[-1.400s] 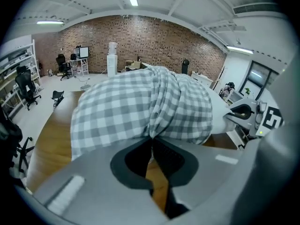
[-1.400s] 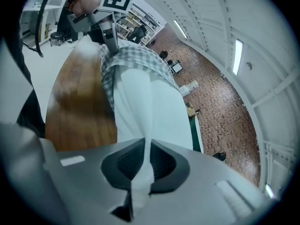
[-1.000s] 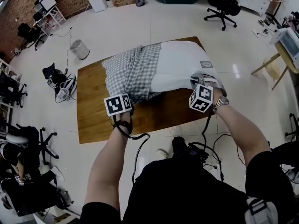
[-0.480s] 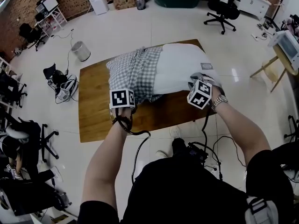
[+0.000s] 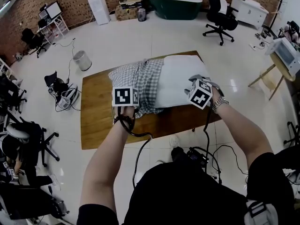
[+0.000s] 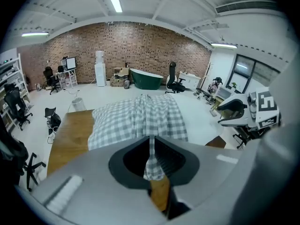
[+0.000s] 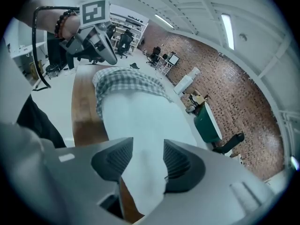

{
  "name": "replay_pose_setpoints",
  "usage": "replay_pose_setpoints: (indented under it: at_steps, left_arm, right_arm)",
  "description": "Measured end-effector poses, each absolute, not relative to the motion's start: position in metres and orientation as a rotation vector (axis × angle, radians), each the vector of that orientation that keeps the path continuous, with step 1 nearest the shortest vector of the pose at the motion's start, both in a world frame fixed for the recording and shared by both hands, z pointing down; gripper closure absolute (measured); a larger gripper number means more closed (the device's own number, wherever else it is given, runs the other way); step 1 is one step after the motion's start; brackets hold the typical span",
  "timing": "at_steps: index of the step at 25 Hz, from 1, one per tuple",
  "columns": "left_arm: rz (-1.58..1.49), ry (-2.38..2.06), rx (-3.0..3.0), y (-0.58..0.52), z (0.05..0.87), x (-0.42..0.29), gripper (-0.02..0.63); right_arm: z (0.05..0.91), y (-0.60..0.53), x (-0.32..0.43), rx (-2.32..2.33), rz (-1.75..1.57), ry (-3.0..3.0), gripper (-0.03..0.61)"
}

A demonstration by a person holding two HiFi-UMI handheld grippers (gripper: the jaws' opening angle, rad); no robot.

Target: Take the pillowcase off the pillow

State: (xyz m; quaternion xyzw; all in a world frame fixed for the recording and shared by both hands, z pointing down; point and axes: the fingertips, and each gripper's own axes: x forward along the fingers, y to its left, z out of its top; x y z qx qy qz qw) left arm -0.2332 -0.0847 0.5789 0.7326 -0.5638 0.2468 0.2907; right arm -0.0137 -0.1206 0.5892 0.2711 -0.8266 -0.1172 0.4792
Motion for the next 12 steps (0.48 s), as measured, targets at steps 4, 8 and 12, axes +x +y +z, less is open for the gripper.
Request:
replay_pose_setpoints:
  at_steps: [4, 8, 12]
  left_arm:
    - [0.676, -1.487, 1.998, -0.094, 0.556, -0.232, 0.574]
    - [0.703, -1.476, 2.039, -0.112, 0.539, -0.216, 0.549]
    - [0.762, -1.454, 2.073, -0.152, 0.528, -0.213, 0.511]
  right_arm:
    - [0.567, -0.124, -0.025, 0.676, -0.272, -2.044, 0.376]
    - [0.552, -0.137, -0.019, 0.679, -0.251, -2.088, 0.376]
    - [0.546, -0.178, -0.026, 0.674, -0.214, -2.130, 0.376]
